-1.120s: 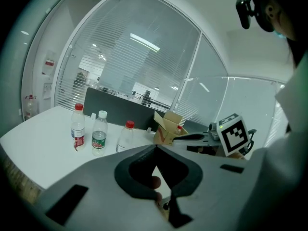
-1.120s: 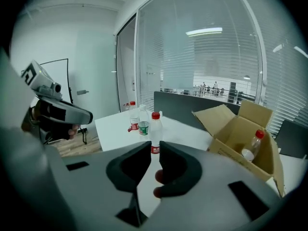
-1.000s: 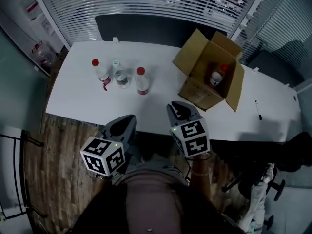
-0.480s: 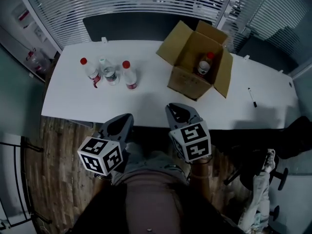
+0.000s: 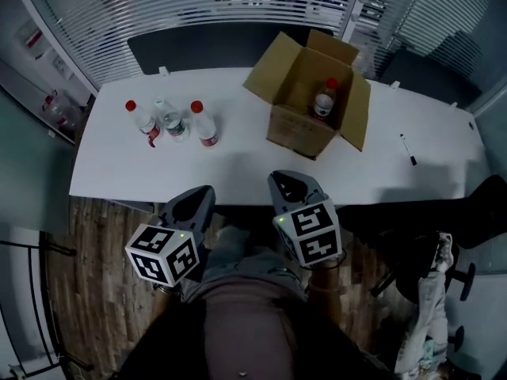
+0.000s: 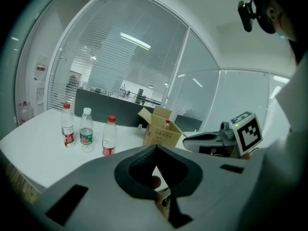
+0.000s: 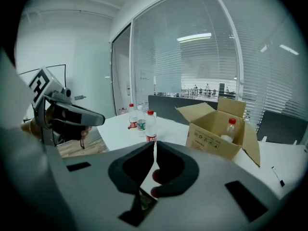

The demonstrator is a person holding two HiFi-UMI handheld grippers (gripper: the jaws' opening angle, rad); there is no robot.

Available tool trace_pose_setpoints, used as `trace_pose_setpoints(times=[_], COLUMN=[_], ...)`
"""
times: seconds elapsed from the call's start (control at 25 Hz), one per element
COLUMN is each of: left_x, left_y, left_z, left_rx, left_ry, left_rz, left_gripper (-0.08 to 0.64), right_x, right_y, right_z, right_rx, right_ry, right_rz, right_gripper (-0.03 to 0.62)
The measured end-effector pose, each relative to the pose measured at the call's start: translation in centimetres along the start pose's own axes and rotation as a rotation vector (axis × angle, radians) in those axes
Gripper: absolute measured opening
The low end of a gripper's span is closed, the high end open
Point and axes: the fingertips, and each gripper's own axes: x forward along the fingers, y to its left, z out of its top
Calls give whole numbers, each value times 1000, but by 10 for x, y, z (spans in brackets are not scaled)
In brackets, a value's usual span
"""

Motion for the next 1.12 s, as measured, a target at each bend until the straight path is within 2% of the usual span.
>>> trace_pose_setpoints(times=[0.24, 0.64, 1.12], left_x=[4, 28, 105], left_y=[-1, -4, -38], left_z=[-2, 0, 23], left_rx=[15, 13, 53], left_ry=[9, 34, 85], left_rz=[-2, -59, -166], left_gripper=[8, 8, 8], right_x=[-2, -1, -4], right_y=[-2, -18, -93], right_z=[-5, -10, -12], right_rx=[7, 57, 104], right_ry=[8, 18, 12], right_rz=[-14, -47, -137], right_gripper=[37, 37, 37])
